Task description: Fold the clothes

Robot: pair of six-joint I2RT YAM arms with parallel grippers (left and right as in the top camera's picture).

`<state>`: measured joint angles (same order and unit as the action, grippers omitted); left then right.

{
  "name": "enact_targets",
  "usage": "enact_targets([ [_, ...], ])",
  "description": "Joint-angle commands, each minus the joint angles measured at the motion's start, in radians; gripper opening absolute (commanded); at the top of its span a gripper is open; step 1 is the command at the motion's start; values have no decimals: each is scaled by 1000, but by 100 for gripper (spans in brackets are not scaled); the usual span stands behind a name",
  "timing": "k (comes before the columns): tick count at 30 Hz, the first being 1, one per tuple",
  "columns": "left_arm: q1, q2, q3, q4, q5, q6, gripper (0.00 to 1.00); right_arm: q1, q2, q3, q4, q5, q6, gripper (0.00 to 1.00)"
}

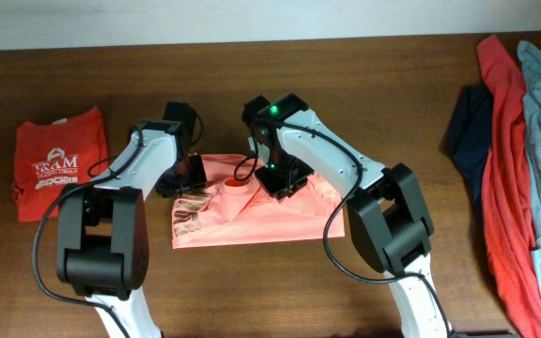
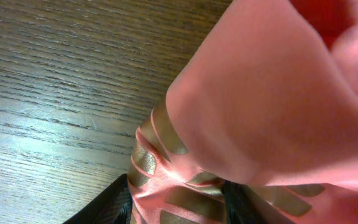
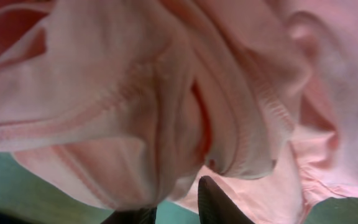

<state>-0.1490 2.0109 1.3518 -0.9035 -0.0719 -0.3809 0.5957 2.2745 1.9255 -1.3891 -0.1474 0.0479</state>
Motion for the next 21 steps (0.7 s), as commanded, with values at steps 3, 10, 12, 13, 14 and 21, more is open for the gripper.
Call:
enact_targets([
  [3,6,31,-13,9,-16,16,48,5,-100,5,-44,-78,-55,27],
  [10,6,31,-13,10,-16,16,48,-37,-187,11,8,-78,-39,61],
  [12,6,31,-13,10,-16,16,48,-54,-184,5,27,-83,-31,64],
  [13,6,31,-13,10,-16,16,48,-58,-180,0,37,-86,-31,64],
  [14,6,31,-13,10,-16,16,48,-62,-176,-5,45,-88,-28,64],
  [21,6,31,-13,9,-16,16,48,-65,-121,-15,83,-113,-20,63],
])
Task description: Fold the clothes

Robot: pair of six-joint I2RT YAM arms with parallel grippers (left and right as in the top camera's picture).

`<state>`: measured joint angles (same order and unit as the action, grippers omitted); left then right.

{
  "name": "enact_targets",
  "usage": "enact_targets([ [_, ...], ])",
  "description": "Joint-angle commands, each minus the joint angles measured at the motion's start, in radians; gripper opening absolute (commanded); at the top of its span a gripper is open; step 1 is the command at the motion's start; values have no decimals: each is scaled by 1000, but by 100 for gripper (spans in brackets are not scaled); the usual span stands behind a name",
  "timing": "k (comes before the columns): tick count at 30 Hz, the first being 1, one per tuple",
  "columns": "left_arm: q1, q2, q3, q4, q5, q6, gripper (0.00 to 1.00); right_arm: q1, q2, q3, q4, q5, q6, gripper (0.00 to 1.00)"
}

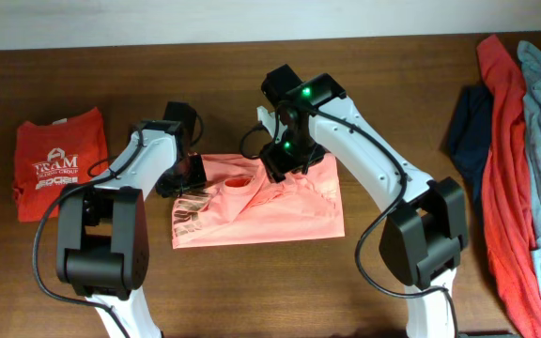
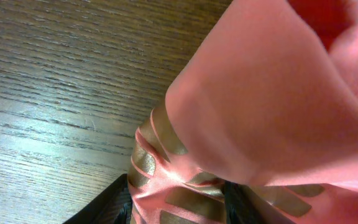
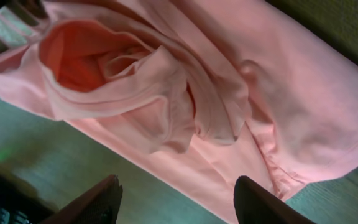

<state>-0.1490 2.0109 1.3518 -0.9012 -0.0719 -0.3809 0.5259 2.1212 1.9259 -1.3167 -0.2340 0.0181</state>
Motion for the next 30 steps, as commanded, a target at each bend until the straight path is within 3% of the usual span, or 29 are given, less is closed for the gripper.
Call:
enact_targets([
  [1,6,31,-13,7,-16,16,48,5,41,-23,21,-27,17,63],
  [11,6,31,-13,7,-16,16,48,5,47,-167,144,-77,21,63],
  [13,6,31,-13,7,-16,16,48,5,47,-210,192,-111,21,58],
  [16,6,31,-13,7,-16,17,48,5,47,-241,229,-163,21,42],
  [20,6,31,-13,7,-16,17,48,6,47,-247,222,-167,26,4],
  [30,6,31,-13,7,-16,17,48,3,47,-253,-31,-3,24,6],
])
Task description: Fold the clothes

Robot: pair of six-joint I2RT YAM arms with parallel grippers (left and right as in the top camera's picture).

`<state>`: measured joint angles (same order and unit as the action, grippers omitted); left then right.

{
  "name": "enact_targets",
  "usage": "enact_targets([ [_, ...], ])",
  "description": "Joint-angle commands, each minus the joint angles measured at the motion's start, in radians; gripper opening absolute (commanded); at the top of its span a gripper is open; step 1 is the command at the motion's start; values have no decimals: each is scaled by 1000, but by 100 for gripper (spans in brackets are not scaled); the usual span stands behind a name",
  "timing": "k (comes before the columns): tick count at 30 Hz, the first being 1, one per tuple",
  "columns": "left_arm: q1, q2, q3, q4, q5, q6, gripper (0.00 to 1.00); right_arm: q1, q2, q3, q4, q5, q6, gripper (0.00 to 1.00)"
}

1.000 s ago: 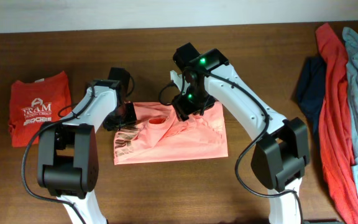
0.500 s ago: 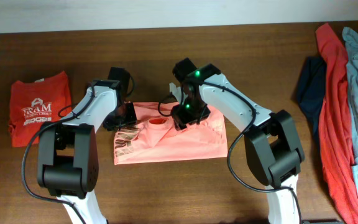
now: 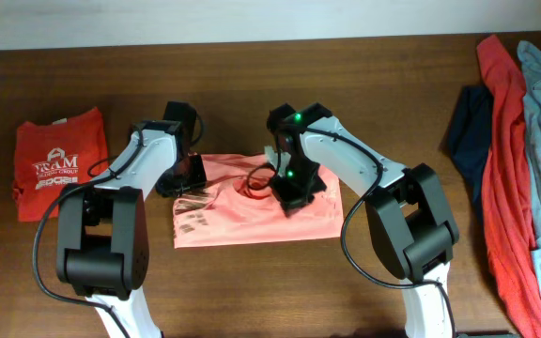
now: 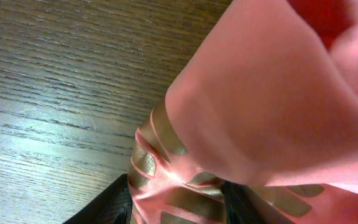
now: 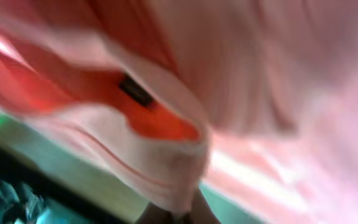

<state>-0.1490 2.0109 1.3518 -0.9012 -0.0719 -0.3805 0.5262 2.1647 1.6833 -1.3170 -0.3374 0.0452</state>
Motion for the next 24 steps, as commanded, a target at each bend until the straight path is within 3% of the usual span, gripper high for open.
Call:
enact_targets([
  [1,6,31,-13,7,-16,16,48,3,3,-16,-40,126,-3,8],
  [8,6,31,-13,7,-16,16,48,3,3,-77,-8,140,-3,29],
  [20,6,31,-13,6,-16,16,48,-49,-124,-21,-24,145,19,30],
  [24,6,31,-13,7,-16,16,48,-43,-194,-5,5,56,-40,33],
])
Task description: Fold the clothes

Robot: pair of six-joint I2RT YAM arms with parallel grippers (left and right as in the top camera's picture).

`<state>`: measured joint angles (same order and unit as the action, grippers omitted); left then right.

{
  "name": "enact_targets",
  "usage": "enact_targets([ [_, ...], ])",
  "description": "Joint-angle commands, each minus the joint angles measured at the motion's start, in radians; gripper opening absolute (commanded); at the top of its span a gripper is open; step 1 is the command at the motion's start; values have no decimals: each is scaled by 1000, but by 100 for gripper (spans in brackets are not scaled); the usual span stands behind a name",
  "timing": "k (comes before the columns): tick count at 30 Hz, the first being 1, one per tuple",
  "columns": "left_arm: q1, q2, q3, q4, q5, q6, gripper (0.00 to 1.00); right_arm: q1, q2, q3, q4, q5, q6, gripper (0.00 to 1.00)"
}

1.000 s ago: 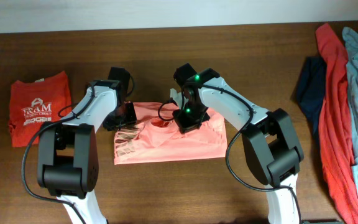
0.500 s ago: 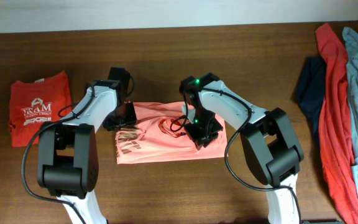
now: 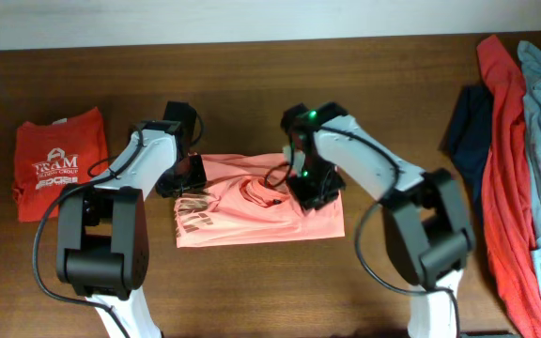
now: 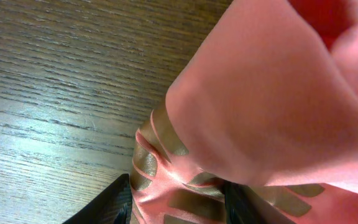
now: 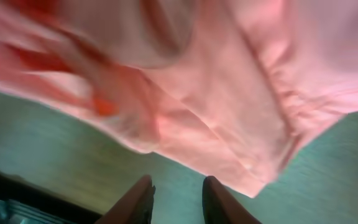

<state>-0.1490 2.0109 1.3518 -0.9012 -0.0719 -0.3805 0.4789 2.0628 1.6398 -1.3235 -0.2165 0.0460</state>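
Observation:
A salmon-pink shirt [image 3: 252, 221] with gold stripes lies partly folded on the brown table [image 3: 252, 94]. My left gripper [image 3: 184, 180] sits at its left edge. In the left wrist view this gripper [image 4: 179, 208] is shut on the striped cloth [image 4: 260, 93], which fills the gap between its fingers. My right gripper [image 3: 313, 192] hovers over the shirt's right part. In the blurred right wrist view that gripper [image 5: 179, 202] is open, with only table between its fingers [image 5: 138, 202], and the pink cloth [image 5: 216, 81] lies just beyond them.
A folded red shirt [image 3: 59, 169] with white print lies at the far left. A pile at the right edge holds a navy garment [image 3: 468, 122], a red one [image 3: 505, 169] and a grey-blue one.
My right gripper has moved right, from the shirt's middle to its right part. It held pink cloth then; now it is open and empty. The left gripper is unchanged.
At first my right gripper was down at the shirt's collar with cloth bunched around its fingers, while the left held the left edge. Then the right was open above the shirt. Then it was down in the cloth at the middle. Now it is empty, farther right.

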Motion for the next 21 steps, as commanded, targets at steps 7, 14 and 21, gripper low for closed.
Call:
enact_targets([
  [7,6,31,-13,6,-15,16,48,27,-58,24,137,-245,-68,33],
  [14,6,31,-13,6,-15,16,48,58,23,-1,245,-304,-64,33],
  [21,6,31,-13,1,-16,16,48,49,107,-3,265,-244,-63,33],
])
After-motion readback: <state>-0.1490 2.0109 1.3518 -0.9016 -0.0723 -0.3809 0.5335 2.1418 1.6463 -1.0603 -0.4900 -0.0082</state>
